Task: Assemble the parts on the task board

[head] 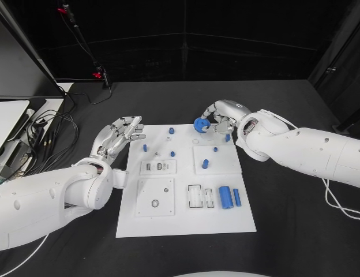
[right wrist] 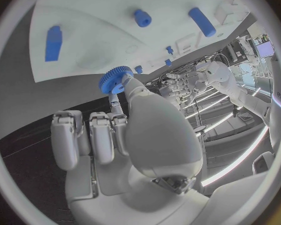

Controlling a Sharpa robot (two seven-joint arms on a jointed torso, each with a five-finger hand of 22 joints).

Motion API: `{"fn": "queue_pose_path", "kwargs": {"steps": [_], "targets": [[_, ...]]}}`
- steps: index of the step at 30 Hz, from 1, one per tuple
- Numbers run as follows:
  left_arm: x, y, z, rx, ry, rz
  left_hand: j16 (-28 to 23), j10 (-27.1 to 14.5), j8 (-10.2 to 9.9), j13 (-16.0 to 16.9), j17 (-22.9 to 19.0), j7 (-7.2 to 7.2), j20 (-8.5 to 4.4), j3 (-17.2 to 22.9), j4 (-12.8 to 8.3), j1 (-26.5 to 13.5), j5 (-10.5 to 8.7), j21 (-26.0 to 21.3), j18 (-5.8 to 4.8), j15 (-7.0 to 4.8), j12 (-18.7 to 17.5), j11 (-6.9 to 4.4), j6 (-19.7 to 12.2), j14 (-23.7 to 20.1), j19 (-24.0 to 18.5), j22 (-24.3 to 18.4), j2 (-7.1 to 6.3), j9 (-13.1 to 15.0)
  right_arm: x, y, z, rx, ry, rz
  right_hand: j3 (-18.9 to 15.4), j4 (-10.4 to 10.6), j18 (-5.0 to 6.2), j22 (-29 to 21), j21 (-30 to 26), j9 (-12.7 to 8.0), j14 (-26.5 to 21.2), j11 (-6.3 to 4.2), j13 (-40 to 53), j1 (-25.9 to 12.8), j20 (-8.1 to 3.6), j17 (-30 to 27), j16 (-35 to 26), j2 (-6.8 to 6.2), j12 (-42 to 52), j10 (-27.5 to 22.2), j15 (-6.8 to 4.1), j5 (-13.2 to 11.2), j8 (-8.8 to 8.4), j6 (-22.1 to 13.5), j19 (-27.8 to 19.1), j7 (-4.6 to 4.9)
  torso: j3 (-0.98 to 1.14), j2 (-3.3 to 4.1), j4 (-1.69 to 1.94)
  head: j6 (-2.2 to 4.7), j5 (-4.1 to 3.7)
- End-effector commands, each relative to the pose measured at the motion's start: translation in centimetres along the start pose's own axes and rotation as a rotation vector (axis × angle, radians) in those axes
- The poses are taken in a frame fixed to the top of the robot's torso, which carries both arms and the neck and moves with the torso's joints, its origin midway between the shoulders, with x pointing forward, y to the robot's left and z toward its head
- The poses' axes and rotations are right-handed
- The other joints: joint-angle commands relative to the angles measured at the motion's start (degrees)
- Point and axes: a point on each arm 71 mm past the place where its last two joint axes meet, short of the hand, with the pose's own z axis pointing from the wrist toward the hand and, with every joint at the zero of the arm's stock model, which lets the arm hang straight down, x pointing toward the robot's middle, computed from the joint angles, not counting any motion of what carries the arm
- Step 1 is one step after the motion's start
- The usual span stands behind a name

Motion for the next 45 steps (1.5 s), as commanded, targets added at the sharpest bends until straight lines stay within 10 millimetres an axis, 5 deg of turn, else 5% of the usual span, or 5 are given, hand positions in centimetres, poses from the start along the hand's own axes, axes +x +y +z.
{"fn": "queue_pose_path", "kwargs": {"steps": [1, 8, 17, 45], "targets": [[0.1, -1.2, 0.0, 0.160, 0.009, -0.002, -0.2, 0.0, -0.2, 0.1, 0.0, 8.54, -0.02, 0.3, 0.0, 0.6, 0.39, 0.3, 0.45, 0.32, -0.1, -0.10, 0.0, -0.2, -0.3, -0.1, 0.12, 0.0, -0.5, 1.3, 0.2, -0.040, -0.044, 0.049, 0.3, -0.3, -0.43, 15.1, 0.2, 0.1, 6.2, 0.42, 15.1, 0.0, 0.39, 15.1, 0.1, -0.30, 0.1, 6.2, 0.41, 0.4, -0.48, 3.9, 6.2, -1.30, -0.02, -0.02, -0.07, 0.15, 0.38], [0.4, -1.3, 0.0, 0.163, 0.015, -0.006, -0.2, 0.0, -0.2, 0.1, 0.0, 8.54, -0.02, 0.3, 0.0, 0.6, 0.43, 0.3, 0.45, 0.32, -0.1, -0.10, 0.0, -0.2, -0.3, -0.1, 0.12, 0.0, 0.6, 4.6, 1.1, -0.097, 0.025, 0.078, 0.5, -0.5, -0.43, 15.1, 0.2, 0.1, 6.2, 0.44, 15.1, 0.2, 0.47, 15.1, 0.1, -0.33, 0.1, 6.2, 0.46, 0.4, -0.78, 3.9, 6.2, -1.30, 0.02, 0.01, 0.00, -0.17, 1.88], [0.5, -1.3, 0.0, 0.163, 0.017, -0.008, -0.2, 0.0, -0.2, 0.1, 0.0, 8.54, -0.02, 0.3, 0.0, 0.6, 0.46, 0.3, 0.45, 0.32, -0.1, -0.10, 0.0, -0.2, -0.3, -0.1, 0.12, 0.0, 1.9, 7.3, 2.2, -0.145, 0.070, 0.064, 0.6, -0.6, -0.43, 15.1, 0.2, 0.0, 6.2, 0.47, 15.1, 0.3, 0.54, 15.1, 0.1, -0.31, 0.1, 6.2, 0.52, 0.5, -1.12, 3.8, 6.2, -1.27, 0.01, 0.02, 0.06, -0.24, 2.83], [0.7, -1.3, 0.1, 0.165, 0.020, -0.010, -0.2, 0.0, -0.1, 0.1, 0.0, 8.54, -0.02, 0.2, 0.0, 0.7, 0.55, 0.4, 0.46, 0.32, -0.1, -0.10, 0.1, -0.2, -0.3, -0.1, 0.08, 0.0, 3.9, 8.2, 4.6, -0.117, 0.144, -0.003, 0.7, -0.6, -0.43, 15.1, 0.2, -0.1, 6.2, 0.50, 15.1, 0.1, 0.68, 15.1, 0.1, -0.30, 0.1, 6.2, 0.62, 0.1, -1.96, 3.7, 6.2, -1.26, 0.04, 0.00, -0.16, -0.68, 3.63]]}}
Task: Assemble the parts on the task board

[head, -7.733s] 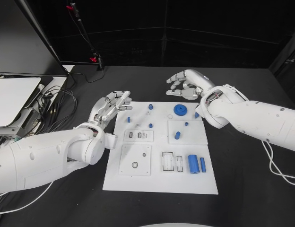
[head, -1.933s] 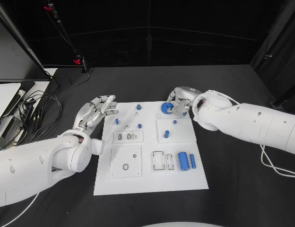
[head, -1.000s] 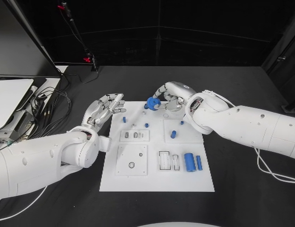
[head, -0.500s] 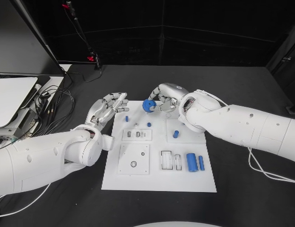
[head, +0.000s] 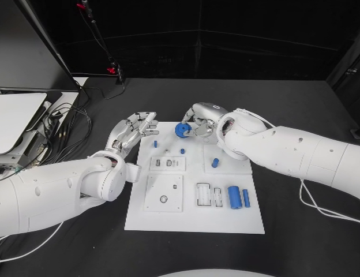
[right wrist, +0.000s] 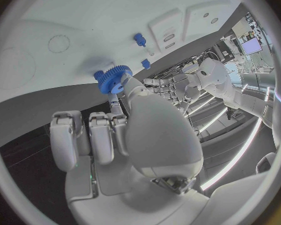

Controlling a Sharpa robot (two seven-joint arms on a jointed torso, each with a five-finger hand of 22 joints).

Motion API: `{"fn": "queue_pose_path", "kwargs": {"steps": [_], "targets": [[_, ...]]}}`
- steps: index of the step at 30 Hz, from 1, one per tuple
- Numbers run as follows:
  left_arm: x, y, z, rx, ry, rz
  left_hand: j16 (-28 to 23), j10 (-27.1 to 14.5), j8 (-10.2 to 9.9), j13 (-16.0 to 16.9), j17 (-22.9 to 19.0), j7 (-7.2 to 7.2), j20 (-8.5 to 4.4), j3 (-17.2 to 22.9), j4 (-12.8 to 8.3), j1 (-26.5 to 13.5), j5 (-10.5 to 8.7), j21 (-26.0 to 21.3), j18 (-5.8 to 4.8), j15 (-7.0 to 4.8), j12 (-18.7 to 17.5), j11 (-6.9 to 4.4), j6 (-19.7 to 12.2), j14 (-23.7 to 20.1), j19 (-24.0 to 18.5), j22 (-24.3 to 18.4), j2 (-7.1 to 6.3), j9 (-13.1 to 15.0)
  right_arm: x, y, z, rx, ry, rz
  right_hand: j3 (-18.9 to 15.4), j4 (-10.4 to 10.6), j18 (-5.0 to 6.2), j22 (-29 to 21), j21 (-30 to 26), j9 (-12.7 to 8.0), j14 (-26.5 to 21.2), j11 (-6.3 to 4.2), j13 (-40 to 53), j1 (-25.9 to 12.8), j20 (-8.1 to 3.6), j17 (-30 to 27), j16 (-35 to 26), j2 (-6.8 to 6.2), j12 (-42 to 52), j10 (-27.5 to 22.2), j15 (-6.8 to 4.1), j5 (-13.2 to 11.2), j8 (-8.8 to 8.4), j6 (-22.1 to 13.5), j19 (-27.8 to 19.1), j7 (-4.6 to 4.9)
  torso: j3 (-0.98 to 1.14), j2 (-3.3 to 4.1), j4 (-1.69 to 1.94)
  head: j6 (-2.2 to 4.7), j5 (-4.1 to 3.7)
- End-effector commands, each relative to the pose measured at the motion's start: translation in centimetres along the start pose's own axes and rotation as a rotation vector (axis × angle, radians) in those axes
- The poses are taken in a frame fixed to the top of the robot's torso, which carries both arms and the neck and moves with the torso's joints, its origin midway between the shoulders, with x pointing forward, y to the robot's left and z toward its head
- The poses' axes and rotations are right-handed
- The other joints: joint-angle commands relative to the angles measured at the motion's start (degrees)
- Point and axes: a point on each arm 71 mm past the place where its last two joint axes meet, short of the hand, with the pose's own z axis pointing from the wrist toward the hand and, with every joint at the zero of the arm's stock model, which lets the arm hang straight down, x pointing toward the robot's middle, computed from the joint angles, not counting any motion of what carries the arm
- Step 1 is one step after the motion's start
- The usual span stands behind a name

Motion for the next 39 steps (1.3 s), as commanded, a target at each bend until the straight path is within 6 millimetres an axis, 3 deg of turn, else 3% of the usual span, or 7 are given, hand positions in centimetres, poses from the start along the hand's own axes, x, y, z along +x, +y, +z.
{"fn": "queue_pose_path", "kwargs": {"steps": [1, 21, 39], "targets": [[0.2, -1.3, 0.0, 0.163, 0.011, -0.003, -0.2, 0.0, -0.1, 0.1, 0.0, 8.54, -0.02, 0.2, 0.0, 0.7, 0.33, 0.4, 0.45, 0.32, -0.1, -0.10, 0.1, -0.2, -0.3, -0.1, 0.09, 0.0, 0.1, 0.3, 0.2, -0.008, 0.019, -0.014, 0.2, -0.1, -0.42, 15.1, 0.2, 0.1, 6.0, 0.30, 15.1, -0.2, 0.48, 15.1, 0.1, 0.03, 0.1, 6.0, 0.42, 0.0, -0.02, 2.5, 6.0, -2.00, 0.00, -0.02, -0.04, -0.05, 0.04], [0.2, -1.3, 0.0, 0.162, 0.010, -0.002, -0.2, 0.0, -0.1, 0.1, 0.0, 8.53, -0.02, 0.2, 0.0, 0.7, 0.37, 0.4, 0.45, 0.32, -0.1, -0.10, 0.1, -0.2, -0.3, -0.1, 0.07, 0.0, 1.0, 0.9, 0.8, 0.004, 0.067, -0.030, 0.2, -0.1, -0.42, 15.1, 0.2, 0.1, 6.0, 0.26, 15.1, -0.3, 0.52, 15.1, 0.1, 0.06, 0.1, 6.0, 0.43, -0.3, -0.39, 2.5, 6.0, -2.09, -0.05, -0.02, 0.06, -0.14, -0.12], [0.2, -1.2, 0.1, 0.161, 0.010, -0.002, -0.2, 0.0, -0.1, 0.1, 0.0, 8.53, -0.02, 0.2, 0.0, 0.7, 0.37, 0.4, 0.45, 0.32, -0.1, -0.10, 0.1, -0.2, -0.3, -0.1, 0.07, 0.0, 1.7, 0.7, 1.5, 0.047, 0.084, -0.060, 0.5, -0.2, -0.42, 15.1, 0.2, 0.0, 6.0, 0.22, 15.1, -0.4, 0.57, 15.1, 0.1, 0.28, 0.1, 6.0, 0.43, -0.6, -1.38, 2.0, 6.0, -2.13, -0.02, -0.02, -0.07, -0.25, -0.01]]}}
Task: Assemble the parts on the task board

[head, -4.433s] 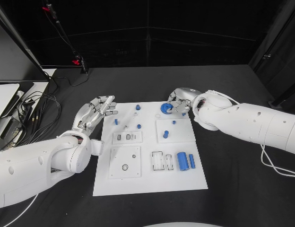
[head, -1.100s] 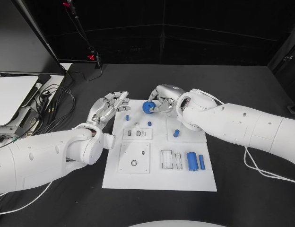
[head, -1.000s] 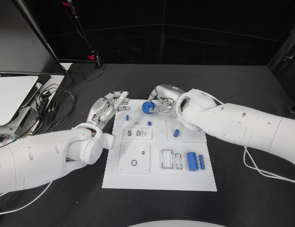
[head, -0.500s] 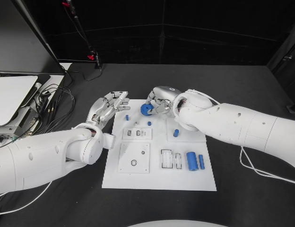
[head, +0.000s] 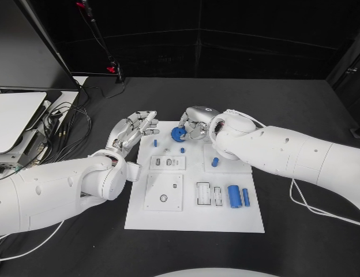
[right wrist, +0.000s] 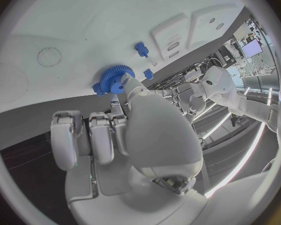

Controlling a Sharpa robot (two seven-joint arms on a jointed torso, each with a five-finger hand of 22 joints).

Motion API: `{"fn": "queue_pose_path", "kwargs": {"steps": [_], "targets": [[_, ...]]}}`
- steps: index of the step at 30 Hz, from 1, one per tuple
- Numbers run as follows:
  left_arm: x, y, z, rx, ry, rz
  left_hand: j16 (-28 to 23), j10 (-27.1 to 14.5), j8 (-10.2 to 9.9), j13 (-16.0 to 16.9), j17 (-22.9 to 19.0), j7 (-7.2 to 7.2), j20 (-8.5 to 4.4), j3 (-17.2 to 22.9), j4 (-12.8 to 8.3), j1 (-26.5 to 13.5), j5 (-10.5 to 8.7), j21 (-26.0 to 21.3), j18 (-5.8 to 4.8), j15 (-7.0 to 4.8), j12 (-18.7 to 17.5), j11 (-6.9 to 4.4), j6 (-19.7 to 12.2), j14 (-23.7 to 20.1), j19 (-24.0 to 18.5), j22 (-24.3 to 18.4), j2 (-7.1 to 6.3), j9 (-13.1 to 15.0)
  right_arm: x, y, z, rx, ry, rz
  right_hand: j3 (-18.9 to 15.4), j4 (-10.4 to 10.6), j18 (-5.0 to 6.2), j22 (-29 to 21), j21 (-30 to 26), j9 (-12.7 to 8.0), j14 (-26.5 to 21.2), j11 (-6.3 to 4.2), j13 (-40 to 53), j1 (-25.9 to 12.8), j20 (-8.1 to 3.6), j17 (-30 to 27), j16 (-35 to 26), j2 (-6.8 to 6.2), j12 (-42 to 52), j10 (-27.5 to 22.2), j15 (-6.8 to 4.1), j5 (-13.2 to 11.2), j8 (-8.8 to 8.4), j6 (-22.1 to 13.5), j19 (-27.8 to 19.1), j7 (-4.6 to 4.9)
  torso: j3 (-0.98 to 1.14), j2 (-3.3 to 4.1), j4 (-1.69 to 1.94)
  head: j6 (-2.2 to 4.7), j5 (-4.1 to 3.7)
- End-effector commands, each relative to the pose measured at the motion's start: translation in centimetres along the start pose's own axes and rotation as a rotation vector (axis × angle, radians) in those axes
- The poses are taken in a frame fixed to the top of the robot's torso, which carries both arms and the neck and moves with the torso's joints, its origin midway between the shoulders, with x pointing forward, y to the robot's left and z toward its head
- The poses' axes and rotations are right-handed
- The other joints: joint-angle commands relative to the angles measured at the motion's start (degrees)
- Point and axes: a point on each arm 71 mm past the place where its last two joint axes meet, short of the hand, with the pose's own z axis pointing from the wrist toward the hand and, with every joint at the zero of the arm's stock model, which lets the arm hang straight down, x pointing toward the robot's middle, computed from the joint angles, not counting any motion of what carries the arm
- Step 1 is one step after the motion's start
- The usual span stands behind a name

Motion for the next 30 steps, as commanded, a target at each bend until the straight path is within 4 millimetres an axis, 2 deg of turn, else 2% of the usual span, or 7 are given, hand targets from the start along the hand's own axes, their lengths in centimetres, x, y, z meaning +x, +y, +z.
{"fn": "queue_pose_path", "kwargs": {"steps": [1, 6, 13, 17, 19, 23, 30], "targets": [[0.13, -1.24, 0.00, 0.160, 0.009, -0.002, -0.2, 0.0, -0.1, 0.1, 0.0, 8.53, -0.02, 0.2, 0.0, 0.7, 0.37, 0.4, 0.46, 0.31, -0.1, -0.10, 0.1, -0.2, -0.3, -0.1, 0.07, 0.0, 0.06, -0.15, 0.13, 0.018, 0.013, -0.021, 0.4, 0.0, -0.42, 15.1, 0.2, 0.1, 6.0, 0.21, 15.1, -0.4, 0.35, 15.1, 0.1, 0.37, 0.1, 6.0, 0.43, -0.1, -0.59, 1.4, 6.2, -1.85, -0.01, 0.01, -0.06, -0.05, 0.00], [0.15, -1.24, 0.00, 0.160, 0.009, -0.002, -0.2, 0.0, -0.1, 0.1, 0.0, 8.53, -0.02, 0.2, 0.0, 0.7, 0.37, 0.4, 0.46, 0.31, -0.1, -0.10, 0.1, -0.2, -0.3, -0.1, 0.07, 0.0, 0.16, -0.11, 0.25, 0.023, 0.014, -0.029, 0.5, 0.0, -0.42, 15.1, 0.2, 0.0, 6.0, 0.16, 15.1, -0.6, 0.35, 15.1, 0.1, 0.34, 0.1, 6.0, 0.39, -0.5, -1.39, 0.8, 6.2, -1.92, 0.01, 0.02, -0.04, -0.05, -0.05], [0.14, -1.23, -0.01, 0.159, 0.009, -0.002, -0.2, 0.0, -0.1, 0.1, 0.0, 8.53, -0.02, 0.2, 0.0, 0.7, 0.45, 0.4, 0.46, 0.31, -0.1, -0.10, 0.2, -0.2, -0.3, -0.1, 0.09, 0.0, 0.26, -0.13, 0.34, 0.030, 0.020, -0.032, 0.5, -0.3, -0.42, 15.1, 0.2, 0.0, 6.0, -0.27, 15.1, -0.9, 0.15, 15.1, 0.1, 0.02, 0.1, 6.0, 0.09, -0.9, -4.08, -2.1, 6.2, -2.28, -0.01, 0.03, -0.05, -0.13, -0.02], [0.14, -1.24, -0.01, 0.159, 0.010, -0.002, -0.2, 0.0, -0.1, 0.1, 0.0, 8.53, -0.02, 0.2, 0.0, 0.7, 0.45, 0.4, 0.46, 0.31, -0.1, -0.10, 0.2, -0.2, -0.3, -0.1, 0.09, 0.0, 0.34, -0.18, 0.30, 0.036, 0.032, -0.034, 0.0, -0.4, -0.42, 15.1, 0.2, 0.1, 6.0, -1.49, 15.1, -1.5, -0.53, 15.1, 0.1, -0.54, 0.1, 6.0, -0.68, -1.6, -6.38, -5.6, 6.2, -2.90, -0.01, 0.02, -0.04, -0.18, -0.02], [0.13, -1.24, -0.02, 0.159, 0.009, -0.002, -0.2, 0.0, -0.1, 0.1, 0.0, 8.53, -0.02, 0.2, 0.0, 0.7, 0.45, 0.4, 0.46, 0.31, -0.1, -0.10, 0.2, -0.2, -0.3, -0.1, 0.09, 0.0, 0.36, -0.21, 0.27, 0.036, 0.035, -0.034, -0.3, -0.4, -0.42, 15.1, 0.2, 0.1, 6.0, -1.87, 15.1, -1.8, -0.83, 15.1, 0.1, -0.77, 0.1, 6.0, -1.03, -2.0, -6.89, -6.6, 6.2, -3.25, -0.01, 0.02, -0.05, -0.24, -0.02], [0.10, -1.24, -0.03, 0.158, 0.009, -0.002, -0.2, 0.0, -0.1, 0.1, 0.0, 8.53, -0.02, 0.2, 0.0, 0.7, 0.45, 0.4, 0.46, 0.31, -0.1, -0.10, 0.2, -0.2, -0.3, -0.1, 0.09, 0.0, 0.36, -0.23, 0.20, 0.034, 0.035, -0.034, -0.8, -0.4, -0.42, 15.1, 0.2, 0.1, 6.0, -2.35, 15.1, -2.3, -1.27, 15.1, 0.1, -1.11, 0.1, 6.0, -1.44, -2.7, -7.17, -8.0, 6.2, -3.71, -0.02, 0.02, -0.07, -0.30, -0.02], [0.12, -1.23, -0.01, 0.158, 0.010, -0.003, -0.2, 0.0, -0.1, 0.1, 0.0, 8.53, -0.02, 0.2, 0.0, 0.7, 0.45, 0.4, 0.46, 0.31, -0.1, -0.10, 0.2, -0.2, -0.3, -0.1, 0.09, 0.0, 0.17, 0.00, 0.05, 0.006, 0.004, -0.028, -1.1, -0.3, -0.42, 15.1, 0.2, 0.2, 6.0, -2.58, 15.1, -2.5, -1.49, 15.1, 0.1, -1.31, 0.1, 6.0, -1.63, -3.2, -7.18, -8.7, 6.2, -3.94, 0.02, 0.01, -0.06, -0.36, -0.05]]}}
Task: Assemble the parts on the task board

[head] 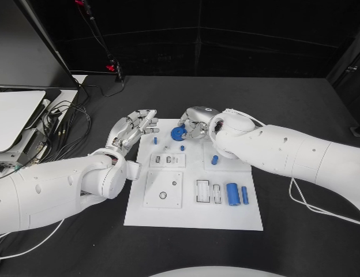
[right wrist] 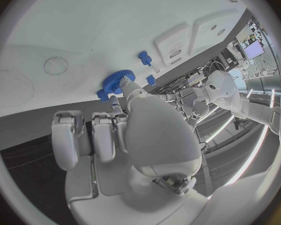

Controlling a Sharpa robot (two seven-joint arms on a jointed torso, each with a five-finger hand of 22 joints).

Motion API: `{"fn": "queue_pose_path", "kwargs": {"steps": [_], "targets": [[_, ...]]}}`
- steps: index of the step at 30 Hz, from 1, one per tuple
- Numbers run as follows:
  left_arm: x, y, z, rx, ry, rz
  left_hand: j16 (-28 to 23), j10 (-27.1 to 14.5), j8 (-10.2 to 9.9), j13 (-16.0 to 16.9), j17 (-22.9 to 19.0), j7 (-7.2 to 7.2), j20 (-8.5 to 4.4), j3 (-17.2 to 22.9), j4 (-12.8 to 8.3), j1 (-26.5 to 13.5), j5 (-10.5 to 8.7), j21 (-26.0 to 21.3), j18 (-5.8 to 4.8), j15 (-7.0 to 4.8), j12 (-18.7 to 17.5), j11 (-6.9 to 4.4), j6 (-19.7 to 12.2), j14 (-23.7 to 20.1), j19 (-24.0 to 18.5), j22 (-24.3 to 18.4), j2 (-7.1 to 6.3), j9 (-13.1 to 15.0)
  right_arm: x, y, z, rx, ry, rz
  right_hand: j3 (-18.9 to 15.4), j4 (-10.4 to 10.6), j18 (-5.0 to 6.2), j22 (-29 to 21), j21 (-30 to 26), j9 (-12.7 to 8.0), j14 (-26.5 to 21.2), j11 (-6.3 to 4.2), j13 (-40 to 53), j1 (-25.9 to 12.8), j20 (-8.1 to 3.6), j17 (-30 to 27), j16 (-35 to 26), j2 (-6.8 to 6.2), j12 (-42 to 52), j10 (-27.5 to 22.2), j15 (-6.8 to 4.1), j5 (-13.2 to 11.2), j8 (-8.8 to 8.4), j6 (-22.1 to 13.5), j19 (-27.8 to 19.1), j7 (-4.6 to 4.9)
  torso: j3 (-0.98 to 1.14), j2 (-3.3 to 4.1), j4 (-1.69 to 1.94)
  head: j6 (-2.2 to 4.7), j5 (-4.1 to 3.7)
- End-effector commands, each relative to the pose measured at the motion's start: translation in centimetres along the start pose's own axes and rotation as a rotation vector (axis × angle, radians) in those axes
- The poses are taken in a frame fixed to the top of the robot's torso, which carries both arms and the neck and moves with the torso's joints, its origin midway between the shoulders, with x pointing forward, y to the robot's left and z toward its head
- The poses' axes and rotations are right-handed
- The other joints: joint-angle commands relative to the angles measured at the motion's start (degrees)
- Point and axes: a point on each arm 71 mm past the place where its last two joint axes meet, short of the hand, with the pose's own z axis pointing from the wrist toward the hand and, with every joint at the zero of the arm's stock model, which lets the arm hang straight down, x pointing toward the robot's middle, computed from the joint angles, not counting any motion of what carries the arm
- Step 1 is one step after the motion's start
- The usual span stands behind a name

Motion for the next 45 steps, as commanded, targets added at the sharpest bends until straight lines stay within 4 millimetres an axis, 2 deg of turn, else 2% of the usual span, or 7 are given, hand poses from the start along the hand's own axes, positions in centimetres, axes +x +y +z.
{"fn": "queue_pose_path", "kwargs": {"steps": [1, 11, 20, 24, 28, 36, 45], "targets": [[0.1, -1.2, 0.0, 0.158, 0.010, -0.002, -0.2, 0.0, -0.1, 0.1, 0.0, 8.53, -0.02, 0.2, 0.0, 0.5, 0.22, 0.2, 0.46, 0.31, -0.1, -0.10, 0.2, -0.2, -0.3, -0.1, -0.14, 0.0, -0.3, 0.3, -0.1, -0.029, -0.030, -0.002, -0.4, 0.1, -0.42, 15.1, 0.2, 0.0, 6.0, -0.46, 15.1, -0.2, -0.48, 15.1, 0.1, -0.53, 0.1, 5.9, -0.58, -0.5, -0.34, -0.7, 6.2, 0.00, 0.01, -0.02, -0.01, -0.02, -0.03], [0.0, -1.2, 0.0, 0.158, 0.010, -0.002, -0.2, 0.0, -0.1, 0.1, 0.0, 8.53, -0.02, 0.2, 0.0, 0.5, 0.25, 0.2, 0.46, 0.31, -0.1, -0.10, 0.2, -0.2, -0.3, -0.1, -0.13, 0.0, -1.6, 0.4, -1.2, -0.128, -0.200, 0.115, -0.8, 0.6, -0.42, 15.1, 0.2, 0.3, 6.0, -0.62, 15.1, -0.8, -0.70, 15.1, 0.1, -0.53, 0.1, 5.9, -0.73, -0.6, 0.35, 0.2, 6.2, 0.11, -0.01, -0.04, -0.04, 0.11, -0.08], [0.0, -1.2, 0.0, 0.158, 0.036, -0.028, -0.7, -0.7, 0.2, 0.0, 0.0, 8.04, -0.02, -1.0, 0.2, -0.8, 0.33, 0.2, 0.36, 0.38, -0.4, -0.15, 1.2, -0.6, -0.7, -0.3, -0.54, 0.1, -5.1, -2.3, -5.6, -0.160, -0.383, 0.412, -3.1, 2.8, -0.42, 15.1, 0.2, 0.9, 6.0, 0.16, 15.1, -4.6, -0.11, 15.1, 0.1, -1.34, 0.1, 5.9, 0.08, 3.0, 1.55, 3.3, 6.2, 1.17, -0.03, -0.15, -0.15, 0.24, -0.23], [-0.1, -1.2, 0.0, 0.156, 0.050, -0.042, -1.1, -1.4, 0.1, 0.0, 0.0, 4.29, 0.05, -1.9, 0.1, -1.9, 0.37, 0.3, -0.32, 1.62, -0.7, -3.92, 3.0, -1.2, -0.9, -0.4, -0.49, 0.1, -6.4, -3.9, -7.9, -0.167, -0.402, 0.464, -3.9, 3.5, -0.42, 15.1, 0.2, 0.9, 6.0, 0.39, 15.1, -5.7, 0.12, 15.1, 0.1, -1.53, 0.1, 5.9, 0.31, 3.1, 1.53, 3.6, 6.2, 1.40, -0.13, -0.19, -0.37, 0.32, -0.54], [-0.1, -1.1, 0.0, 0.156, 0.063, -0.053, -1.1, -2.0, -0.6, 0.0, 0.0, 2.73, -0.02, -2.3, 0.1, -2.2, 0.36, 0.5, -0.76, 2.06, -1.0, -5.82, 4.2, -1.2, -0.8, -0.5, -0.54, -0.1, -7.2, -5.5, -10.3, -0.183, -0.397, 0.476, -4.4, 3.9, -0.42, 15.1, 0.2, 0.7, 6.0, 0.44, 15.1, -6.1, 0.24, 15.1, 0.1, -1.59, 0.1, 5.9, 0.38, 2.8, 1.03, 2.8, 6.2, 1.40, -0.09, -0.24, -0.66, 0.35, -0.72], [-0.1, -1.1, 0.0, 0.152, 0.073, -0.063, -1.0, -3.4, -2.4, 0.0, 0.0, 1.26, -0.11, -2.5, 0.1, -2.2, 0.38, 1.0, -0.74, 1.95, -1.6, -7.03, 3.6, 0.0, -0.3, -0.6, -0.42, -0.2, -8.0, -9.6, -14.5, -0.135, -0.388, 0.400, -4.7, 3.9, -0.42, 15.1, 0.2, 0.5, 6.0, 0.46, 15.1, -5.6, 0.32, 15.1, 0.1, -1.39, 0.1, 5.9, 0.43, 2.1, 0.58, 2.1, 6.2, 1.41, -0.02, -0.21, -0.45, 0.32, -2.05], [-0.1, -1.1, 0.0, 0.150, 0.076, -0.065, -1.3, -3.0, -3.2, 0.1, -0.1, 1.38, -0.15, -2.6, 0.1, -1.9, 0.38, 1.7, -0.12, 1.22, -1.2, -6.81, 3.5, 3.4, 0.7, -0.7, -0.19, -0.1, -6.9, -13.8, -17.1, 0.018, -0.347, 0.325, -4.6, 3.5, -0.42, 15.1, 0.2, 0.6, 6.0, 0.63, 15.1, -4.2, 0.42, 15.1, 0.1, -0.89, 0.1, 5.9, 0.55, 1.8, 0.80, 2.5, 6.2, 1.65, -0.16, -0.22, -0.60, 0.71, -5.11]]}}
